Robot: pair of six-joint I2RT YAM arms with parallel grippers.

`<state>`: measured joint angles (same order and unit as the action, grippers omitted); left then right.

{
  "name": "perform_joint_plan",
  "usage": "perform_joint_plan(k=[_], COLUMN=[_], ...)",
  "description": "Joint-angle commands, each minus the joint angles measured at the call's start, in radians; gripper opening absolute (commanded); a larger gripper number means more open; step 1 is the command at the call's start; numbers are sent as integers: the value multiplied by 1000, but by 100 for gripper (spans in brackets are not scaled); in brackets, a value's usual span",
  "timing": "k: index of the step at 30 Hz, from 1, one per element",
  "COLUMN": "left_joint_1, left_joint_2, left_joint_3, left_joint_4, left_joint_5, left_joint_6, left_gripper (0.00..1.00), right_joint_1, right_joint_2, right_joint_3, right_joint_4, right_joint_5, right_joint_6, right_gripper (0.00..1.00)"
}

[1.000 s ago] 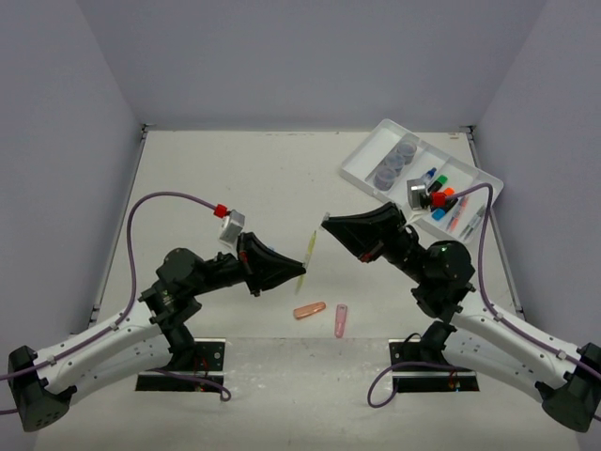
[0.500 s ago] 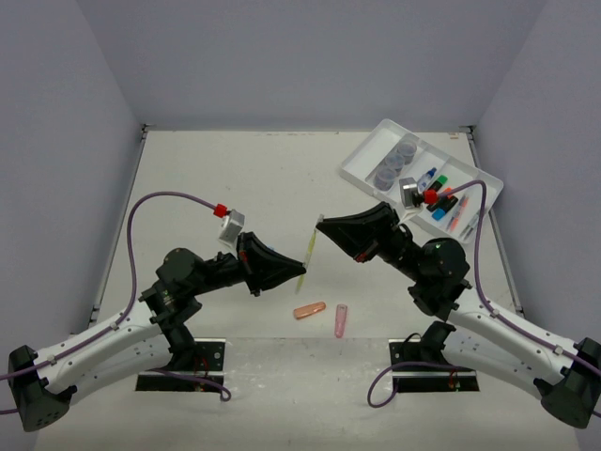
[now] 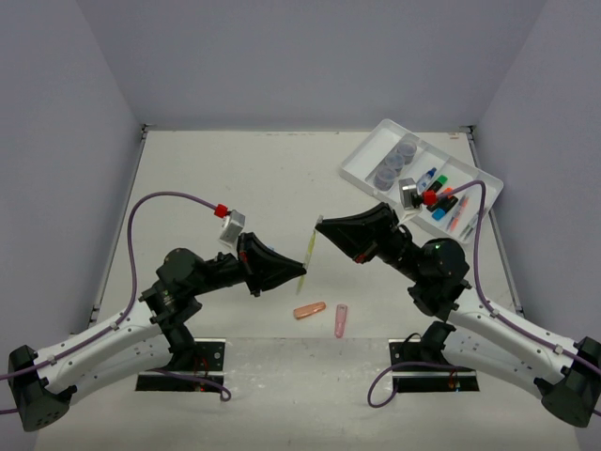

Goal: Sort the stationery into containers
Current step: Close the pen cap on the pen.

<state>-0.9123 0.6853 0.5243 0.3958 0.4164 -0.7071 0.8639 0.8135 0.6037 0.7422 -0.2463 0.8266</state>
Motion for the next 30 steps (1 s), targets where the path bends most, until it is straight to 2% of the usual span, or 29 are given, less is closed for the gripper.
perform_joint_plan(k=[1, 10, 14, 21, 26, 30], left_joint_1=[-2, -2, -2, -2, -2, -2], left_joint_2=[-1, 0, -3, 5, 31, 59], left_joint_3=[25, 29, 39, 117, 163, 169], left_joint_4=[52, 48, 37, 2, -30, -35], left_joint_5=[1, -4, -33, -56, -70, -63], left_joint_6=[-3, -2, 15, 78, 125, 142], left_gripper=[0, 0, 0, 0, 0, 0], right_joint_1=[9, 9, 11, 26, 30, 32], right_joint_2=[0, -8, 2, 12, 22, 14], right_joint_3=[25, 33, 31, 10, -8, -33], right_joint_4=[1, -27, -21, -53, -90, -90], right_joint_5=[23, 39, -8, -41, -71, -69], right_joint_6=[-45, -78, -76, -108, -129, -134], right_gripper=[0, 0, 0, 0, 7, 23])
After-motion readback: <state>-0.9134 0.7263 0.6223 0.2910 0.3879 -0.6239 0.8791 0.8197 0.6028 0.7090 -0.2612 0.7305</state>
